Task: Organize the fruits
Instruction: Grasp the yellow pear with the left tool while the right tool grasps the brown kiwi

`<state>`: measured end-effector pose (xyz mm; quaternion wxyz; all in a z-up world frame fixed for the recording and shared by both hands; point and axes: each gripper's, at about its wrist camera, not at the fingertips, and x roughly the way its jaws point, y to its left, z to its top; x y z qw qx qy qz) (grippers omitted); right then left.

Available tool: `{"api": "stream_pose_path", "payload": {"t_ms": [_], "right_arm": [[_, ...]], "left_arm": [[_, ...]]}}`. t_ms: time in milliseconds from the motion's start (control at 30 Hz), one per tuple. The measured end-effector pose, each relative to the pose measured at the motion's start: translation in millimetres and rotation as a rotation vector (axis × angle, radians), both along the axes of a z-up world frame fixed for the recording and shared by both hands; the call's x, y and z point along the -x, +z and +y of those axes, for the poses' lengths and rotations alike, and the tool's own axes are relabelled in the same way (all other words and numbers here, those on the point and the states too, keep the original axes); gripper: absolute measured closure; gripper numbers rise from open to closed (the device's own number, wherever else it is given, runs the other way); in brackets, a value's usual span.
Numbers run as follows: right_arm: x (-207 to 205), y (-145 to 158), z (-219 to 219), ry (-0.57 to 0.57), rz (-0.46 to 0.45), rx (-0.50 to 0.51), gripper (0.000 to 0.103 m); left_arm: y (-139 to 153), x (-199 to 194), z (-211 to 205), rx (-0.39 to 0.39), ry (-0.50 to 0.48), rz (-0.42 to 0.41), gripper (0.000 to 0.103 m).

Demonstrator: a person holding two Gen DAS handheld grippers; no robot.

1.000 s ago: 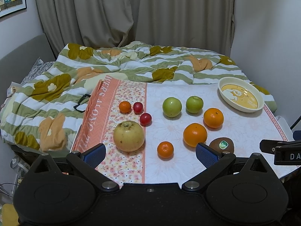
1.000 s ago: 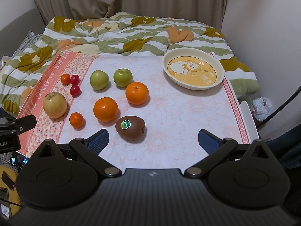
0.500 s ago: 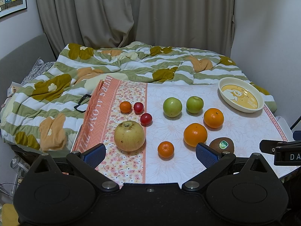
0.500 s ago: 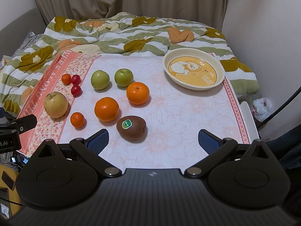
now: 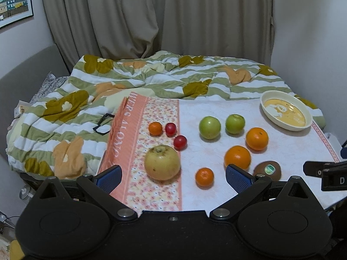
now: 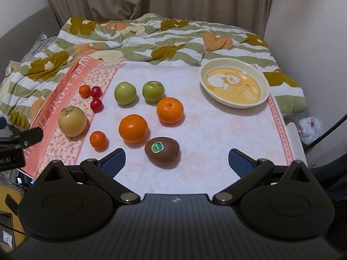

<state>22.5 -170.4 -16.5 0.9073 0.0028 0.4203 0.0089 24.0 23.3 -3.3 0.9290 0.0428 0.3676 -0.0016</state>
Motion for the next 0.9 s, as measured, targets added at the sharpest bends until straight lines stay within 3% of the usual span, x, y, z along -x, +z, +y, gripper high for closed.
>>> {"api": "stream_pose_path", "payload": {"t_ms": [200,633,900], "right_arm": [[-8,-18,1,-0.010,0.015,-0.015,0.000],[-42,-91,6,-0.059,0.049,-0.054,0.000],[-49,-111,13,-0.067,0.035,-0.062,0.000]], "left_arm": [[-16,-19,13,-0.005,0.018,0.001,0.000],[-85,-68,34,-0.007,0.036,0.030,0.002],[-111,-90,33,-0.005,0.011,0.055,0.008]]}}
